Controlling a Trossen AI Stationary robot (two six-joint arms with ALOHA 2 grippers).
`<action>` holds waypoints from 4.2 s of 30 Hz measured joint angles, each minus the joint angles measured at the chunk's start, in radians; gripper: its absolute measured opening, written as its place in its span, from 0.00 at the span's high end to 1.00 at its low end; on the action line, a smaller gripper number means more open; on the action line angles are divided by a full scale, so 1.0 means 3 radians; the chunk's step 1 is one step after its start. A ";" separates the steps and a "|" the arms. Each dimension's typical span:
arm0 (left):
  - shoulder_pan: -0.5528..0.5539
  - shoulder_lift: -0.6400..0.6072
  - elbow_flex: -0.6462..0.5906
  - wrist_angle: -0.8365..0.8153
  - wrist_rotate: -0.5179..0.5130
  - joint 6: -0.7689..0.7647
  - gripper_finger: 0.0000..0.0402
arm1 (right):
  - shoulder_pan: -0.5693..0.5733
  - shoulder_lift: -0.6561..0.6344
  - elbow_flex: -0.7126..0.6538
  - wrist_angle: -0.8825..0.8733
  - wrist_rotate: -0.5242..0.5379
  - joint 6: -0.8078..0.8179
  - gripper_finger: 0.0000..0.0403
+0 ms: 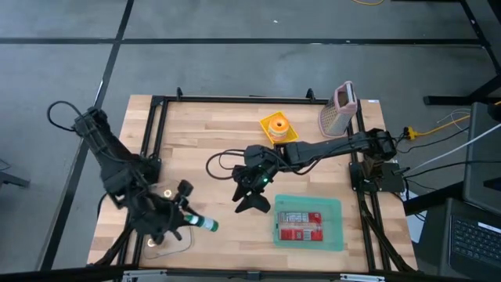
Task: Pick & Place Food Item
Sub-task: Put the green food coloring bottle into the transparent bin
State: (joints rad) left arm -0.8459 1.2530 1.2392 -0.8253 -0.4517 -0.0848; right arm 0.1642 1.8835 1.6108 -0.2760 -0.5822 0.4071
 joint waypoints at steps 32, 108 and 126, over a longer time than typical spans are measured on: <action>-0.0562 0.1077 0.0454 -0.1549 0.1233 -0.2409 0.71 | 0.0003 0.0004 -0.0001 -0.0001 0.0147 -0.0267 0.45; -0.0380 0.1387 0.0085 -0.0831 0.1329 -0.2265 0.62 | 0.0230 0.0006 -0.0001 0.0055 0.0320 -0.0311 0.45; -0.0380 0.1378 0.0145 -0.0752 0.1311 -0.2204 0.58 | 0.0254 0.0006 -0.0001 0.0053 0.0320 -0.0313 0.45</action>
State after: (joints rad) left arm -0.9600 1.6665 1.2826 -1.0509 -0.0586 -0.7460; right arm 0.2405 1.8854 1.6104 -0.2600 -0.4862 0.3134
